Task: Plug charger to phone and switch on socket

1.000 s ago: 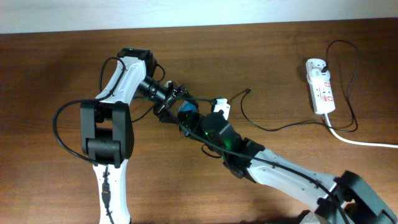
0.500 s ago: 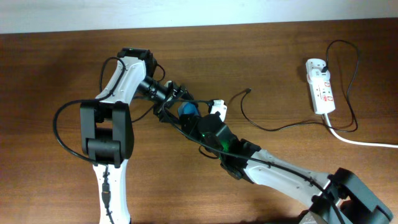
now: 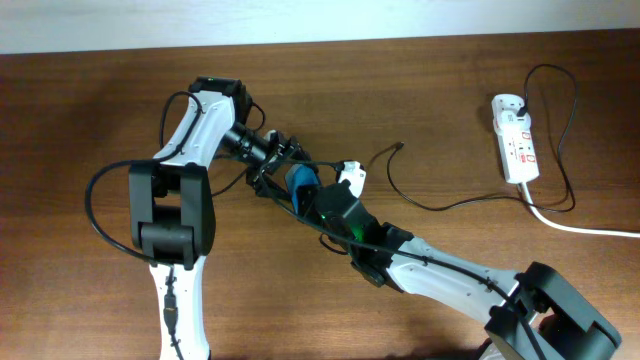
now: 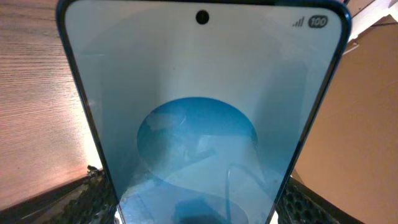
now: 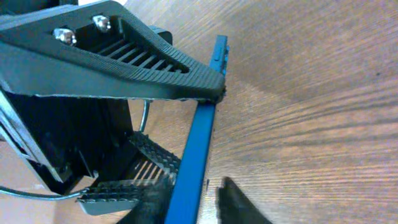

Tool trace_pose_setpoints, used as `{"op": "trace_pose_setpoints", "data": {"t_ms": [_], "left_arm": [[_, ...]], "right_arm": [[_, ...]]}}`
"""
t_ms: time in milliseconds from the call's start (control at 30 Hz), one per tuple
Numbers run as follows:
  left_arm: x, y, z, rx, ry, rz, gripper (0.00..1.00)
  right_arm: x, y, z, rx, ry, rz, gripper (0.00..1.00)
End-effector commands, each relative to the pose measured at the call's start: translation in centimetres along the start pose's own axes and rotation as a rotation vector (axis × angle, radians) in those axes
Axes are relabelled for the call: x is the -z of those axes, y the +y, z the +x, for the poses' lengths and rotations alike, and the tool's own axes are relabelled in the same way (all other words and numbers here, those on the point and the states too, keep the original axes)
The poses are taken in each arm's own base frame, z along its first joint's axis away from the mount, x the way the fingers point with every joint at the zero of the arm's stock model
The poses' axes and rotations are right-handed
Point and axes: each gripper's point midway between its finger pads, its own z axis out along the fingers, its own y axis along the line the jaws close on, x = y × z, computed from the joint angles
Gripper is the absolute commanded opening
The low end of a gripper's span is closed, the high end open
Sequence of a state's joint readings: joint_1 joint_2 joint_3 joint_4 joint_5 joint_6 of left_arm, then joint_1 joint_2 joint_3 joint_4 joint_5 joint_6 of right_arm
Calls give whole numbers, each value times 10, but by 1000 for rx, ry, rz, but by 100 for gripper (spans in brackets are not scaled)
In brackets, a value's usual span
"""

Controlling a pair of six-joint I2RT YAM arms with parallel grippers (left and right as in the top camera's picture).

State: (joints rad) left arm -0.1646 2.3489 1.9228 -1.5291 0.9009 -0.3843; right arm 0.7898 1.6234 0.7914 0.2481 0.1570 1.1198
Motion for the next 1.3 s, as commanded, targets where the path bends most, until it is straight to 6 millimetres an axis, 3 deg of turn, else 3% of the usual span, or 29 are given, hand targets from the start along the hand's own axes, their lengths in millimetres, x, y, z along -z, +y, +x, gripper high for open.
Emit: {"op": "trace_pose_setpoints", "data": {"t_ms": [0, 367, 400, 500, 600, 733, 833, 933, 1033, 1167, 1267], "left_arm": [[1, -6, 0, -27, 4, 19, 73], [1, -6, 0, -26, 4, 19, 78], [1, -6, 0, -26, 3, 19, 80], [1, -6, 0, -26, 4, 19, 99], [5, -4, 0, -11, 4, 24, 99], [35, -12, -4, -158, -48, 57, 99], [80, -34, 7, -358, -138, 86, 99], [119, -54, 39, -603, -264, 89, 99], [164, -49, 83, -708, -462, -83, 99], [205, -49, 178, -837, -750, -267, 99], [231, -18, 239, -747, -992, -373, 99]], "right_arm": [[-1, 13, 2, 8, 19, -34, 22], [0, 10, 9, 12, 53, -23, 8], [0, 10, 9, 12, 53, -23, 8], [-1, 9, 9, 12, 53, -21, 8], [-2, 3, -1, -2, 37, -6, 8], [-3, -8, -16, -40, 61, -3, 6], [2, -14, -33, -49, 86, -18, 4], [11, -28, -55, -75, 104, -11, 4], [24, -35, -67, -91, 145, -26, 4], [44, -26, -79, -29, 169, -95, 4], [68, -16, -94, 2, 127, -123, 4]]}}
